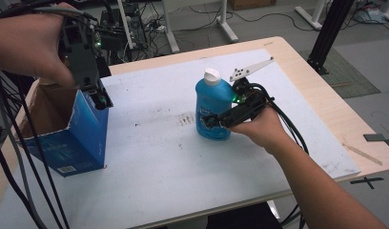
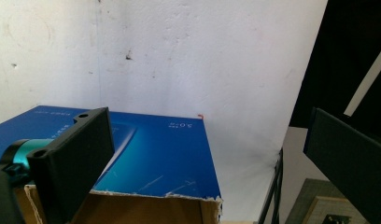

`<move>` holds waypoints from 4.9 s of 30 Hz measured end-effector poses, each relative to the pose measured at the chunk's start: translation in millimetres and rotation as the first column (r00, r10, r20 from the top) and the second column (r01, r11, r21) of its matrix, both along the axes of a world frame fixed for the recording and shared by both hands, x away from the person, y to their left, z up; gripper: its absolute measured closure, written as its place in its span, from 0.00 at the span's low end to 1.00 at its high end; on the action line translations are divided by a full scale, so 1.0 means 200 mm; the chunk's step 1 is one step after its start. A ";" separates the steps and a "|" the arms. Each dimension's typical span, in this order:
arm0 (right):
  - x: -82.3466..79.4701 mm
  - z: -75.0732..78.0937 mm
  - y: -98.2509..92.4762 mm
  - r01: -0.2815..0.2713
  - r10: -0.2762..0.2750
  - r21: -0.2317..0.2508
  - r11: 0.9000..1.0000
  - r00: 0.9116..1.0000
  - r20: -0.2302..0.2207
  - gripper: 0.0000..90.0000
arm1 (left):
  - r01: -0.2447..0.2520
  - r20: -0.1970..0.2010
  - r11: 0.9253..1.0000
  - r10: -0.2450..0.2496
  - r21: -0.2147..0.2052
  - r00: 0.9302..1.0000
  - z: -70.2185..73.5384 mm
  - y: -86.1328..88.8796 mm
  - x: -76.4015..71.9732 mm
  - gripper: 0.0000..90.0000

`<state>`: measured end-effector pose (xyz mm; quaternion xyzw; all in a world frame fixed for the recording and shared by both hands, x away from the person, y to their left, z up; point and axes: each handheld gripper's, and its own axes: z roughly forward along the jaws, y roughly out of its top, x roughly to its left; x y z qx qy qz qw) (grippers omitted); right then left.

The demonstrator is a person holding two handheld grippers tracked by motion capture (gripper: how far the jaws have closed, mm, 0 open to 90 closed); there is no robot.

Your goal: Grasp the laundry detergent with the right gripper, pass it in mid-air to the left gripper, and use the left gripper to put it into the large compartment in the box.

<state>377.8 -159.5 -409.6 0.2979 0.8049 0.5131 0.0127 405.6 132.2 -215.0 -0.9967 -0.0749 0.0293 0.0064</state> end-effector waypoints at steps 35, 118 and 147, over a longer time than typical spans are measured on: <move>-0.03 -0.03 0.02 0.023 -0.021 -0.020 1.000 0.995 0.103 0.38 | 0.001 0.001 1.000 -0.001 0.010 1.000 -0.01 -0.02 0.01 0.02; -0.24 0.42 0.62 -0.463 0.477 -0.118 0.879 0.854 0.205 0.52 | 0.096 0.037 0.995 -0.096 0.011 0.995 0.03 -0.31 -0.34 0.02; -0.20 0.40 0.56 -0.451 0.456 -0.069 0.890 0.871 0.184 0.52 | 0.061 0.029 0.998 -0.061 -0.006 0.998 0.01 -0.37 -0.29 0.23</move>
